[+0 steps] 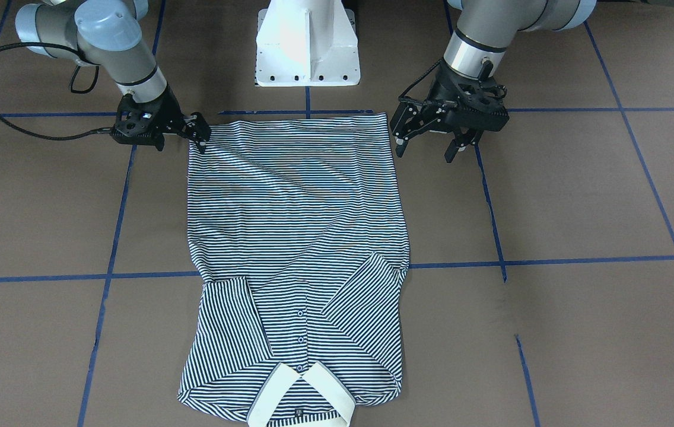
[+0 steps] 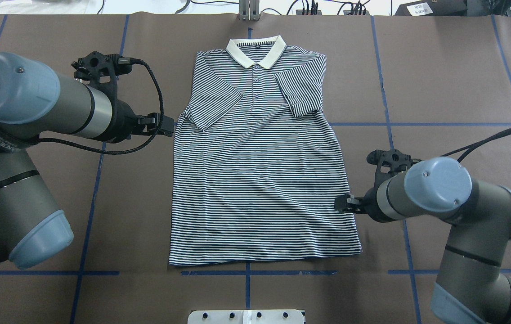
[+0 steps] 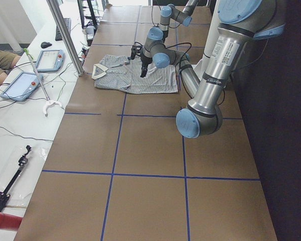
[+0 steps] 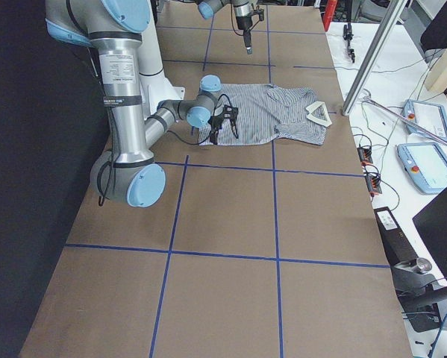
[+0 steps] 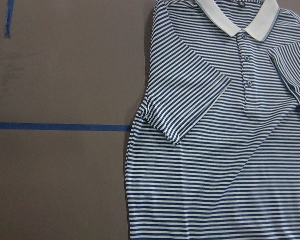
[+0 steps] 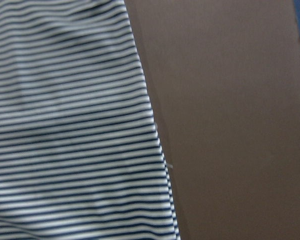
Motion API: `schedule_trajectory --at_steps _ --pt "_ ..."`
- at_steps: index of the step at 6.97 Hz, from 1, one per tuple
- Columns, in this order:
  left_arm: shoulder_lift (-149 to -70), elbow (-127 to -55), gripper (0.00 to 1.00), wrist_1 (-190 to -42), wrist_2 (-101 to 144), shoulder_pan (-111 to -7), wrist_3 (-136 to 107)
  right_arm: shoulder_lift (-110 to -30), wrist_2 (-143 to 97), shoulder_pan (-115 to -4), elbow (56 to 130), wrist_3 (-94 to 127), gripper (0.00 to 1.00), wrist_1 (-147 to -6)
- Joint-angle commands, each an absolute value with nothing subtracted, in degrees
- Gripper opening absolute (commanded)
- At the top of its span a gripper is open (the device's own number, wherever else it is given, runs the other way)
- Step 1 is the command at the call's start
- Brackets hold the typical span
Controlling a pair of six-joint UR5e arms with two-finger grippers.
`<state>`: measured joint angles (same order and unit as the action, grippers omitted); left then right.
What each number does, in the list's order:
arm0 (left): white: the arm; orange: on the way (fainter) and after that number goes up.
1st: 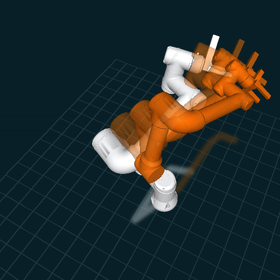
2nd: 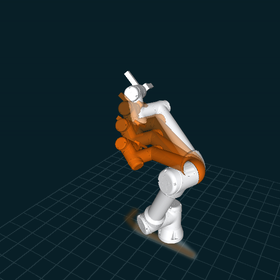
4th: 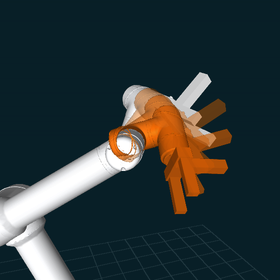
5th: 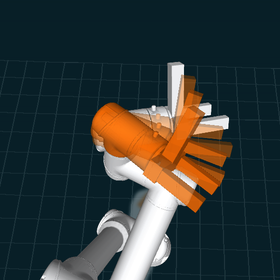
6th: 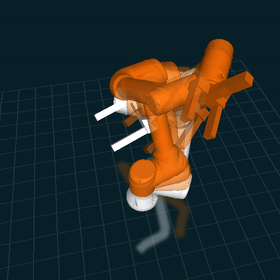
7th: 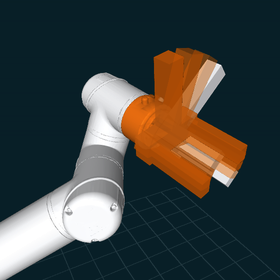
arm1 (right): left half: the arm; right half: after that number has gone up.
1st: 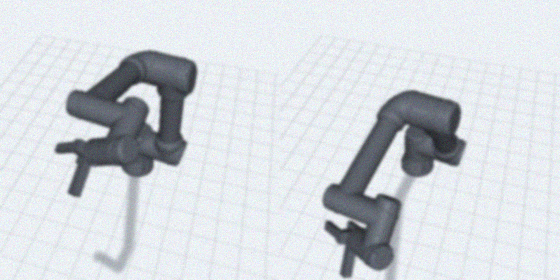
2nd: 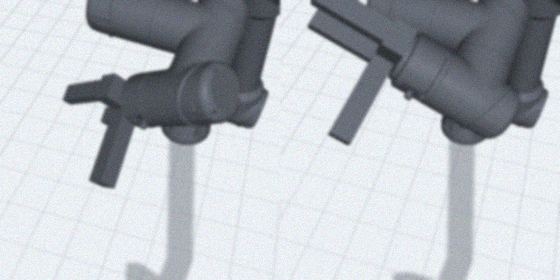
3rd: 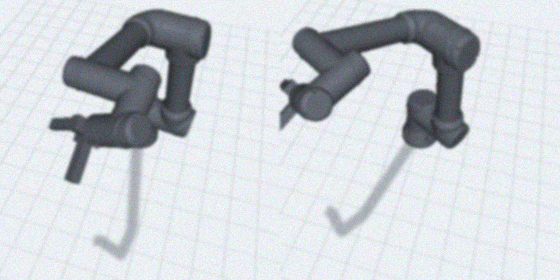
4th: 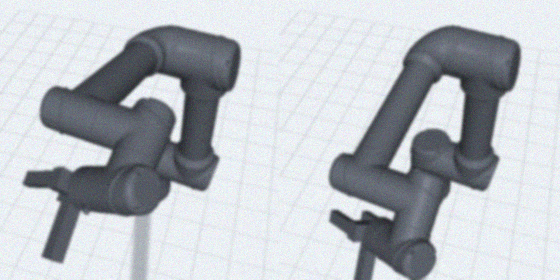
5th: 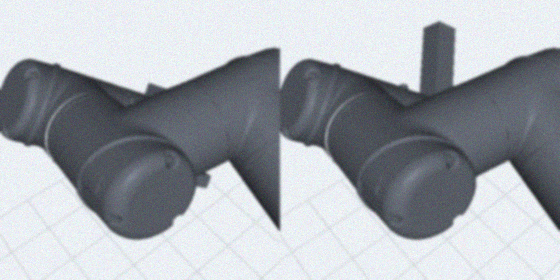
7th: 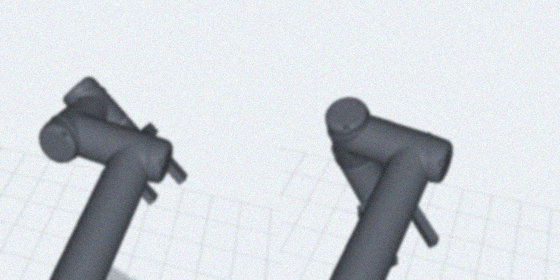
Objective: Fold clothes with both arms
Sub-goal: 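Move the right gripper to the hem corner nearest the robot while the left gripper withdraws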
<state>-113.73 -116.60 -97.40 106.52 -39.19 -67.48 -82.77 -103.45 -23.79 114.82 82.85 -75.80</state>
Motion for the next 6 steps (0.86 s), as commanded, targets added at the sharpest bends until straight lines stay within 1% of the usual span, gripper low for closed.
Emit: schedule_trajectory --at_steps 1,6 --pt "-113.7 -117.1 1.0 -97.3 106.4 -39.0 -67.6 -84.0 -99.2 -17.3 115.2 87.2 1.0 -75.8" --pt "-113.9 -117.0 1.0 -97.4 106.5 -38.5 -67.6 -83.4 -99.8 -16.4 113.5 87.2 0.98 -76.6"
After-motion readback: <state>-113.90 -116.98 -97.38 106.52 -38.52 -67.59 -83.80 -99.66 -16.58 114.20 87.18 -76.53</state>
